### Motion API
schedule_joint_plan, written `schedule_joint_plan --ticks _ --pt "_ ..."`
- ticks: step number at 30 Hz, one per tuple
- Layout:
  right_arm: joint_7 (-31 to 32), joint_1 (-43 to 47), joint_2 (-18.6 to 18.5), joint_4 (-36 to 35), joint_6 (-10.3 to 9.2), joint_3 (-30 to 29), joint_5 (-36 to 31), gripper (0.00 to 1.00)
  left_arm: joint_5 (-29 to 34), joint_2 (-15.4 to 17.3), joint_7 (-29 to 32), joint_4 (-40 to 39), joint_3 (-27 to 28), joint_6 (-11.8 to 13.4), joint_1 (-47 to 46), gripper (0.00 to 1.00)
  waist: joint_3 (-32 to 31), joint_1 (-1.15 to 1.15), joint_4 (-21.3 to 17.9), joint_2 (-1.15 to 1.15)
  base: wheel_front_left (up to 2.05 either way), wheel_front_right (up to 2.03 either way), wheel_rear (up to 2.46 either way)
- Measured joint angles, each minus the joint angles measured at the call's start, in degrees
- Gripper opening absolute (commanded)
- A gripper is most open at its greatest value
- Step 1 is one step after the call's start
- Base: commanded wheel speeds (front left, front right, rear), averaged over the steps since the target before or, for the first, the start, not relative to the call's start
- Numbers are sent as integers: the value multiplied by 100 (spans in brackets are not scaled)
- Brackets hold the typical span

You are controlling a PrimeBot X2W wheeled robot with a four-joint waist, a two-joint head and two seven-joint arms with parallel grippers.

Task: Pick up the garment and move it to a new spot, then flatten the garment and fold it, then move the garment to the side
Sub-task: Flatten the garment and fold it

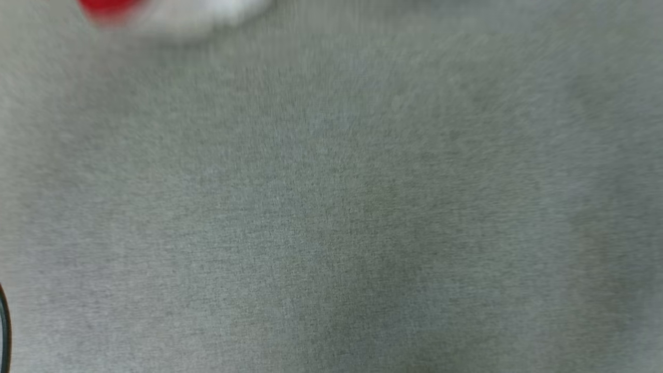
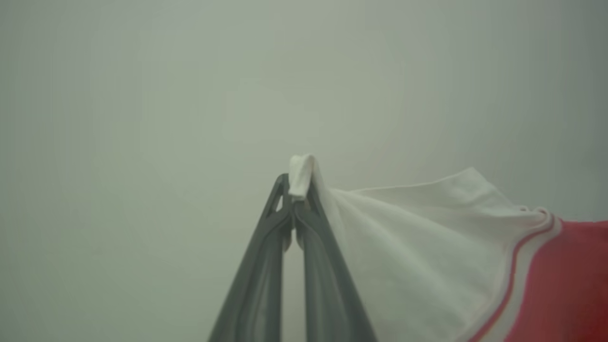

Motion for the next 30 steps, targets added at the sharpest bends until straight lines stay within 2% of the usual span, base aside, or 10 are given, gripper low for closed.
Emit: schedule_joint_plan --ticks 1,5,8,13,17,21,27,30 --pt "-411 -610 8 575 2 82 -358 0 215 -333 -234 799 -126 -165 -797 0 340 0 35 0 0 0 0" --pt "-981 -1321 132 1348 3 -48 -745 0 360 -641 -638 1723 -168 -342 -1625 0 718 0 109 0 0 0 0" --pt "-1341 -1573 237 1853 4 -93 -1018 0 422 -808 -890 2306 -244 -453 -1860 0 907 0 180 0 0 0 0" --pt "-1833 -1561 307 2436 3 -134 -1274 0 331 -1118 -1214 2956 -307 -635 -1698 0 1036 0 386 0 0 0 0" --pt "-2094 -1028 286 2798 3 38 -1389 0 287 -1336 -1343 3147 -432 -739 -809 0 995 0 510 0 0 0 0" --pt "-2373 -315 197 3129 1 160 -1418 0 334 -1624 -1356 3012 -530 -791 356 0 826 0 575 0 0 0 0" --pt "-2672 786 153 3553 1 261 -1232 0 500 -1951 -1357 2477 -198 -793 2373 0 423 -1 647 0 0 0 0" --pt "-2731 1369 145 3726 1 499 -1037 0 545 -2054 -1357 2251 -79 -797 3364 0 135 -1 668 0 0 0 0"
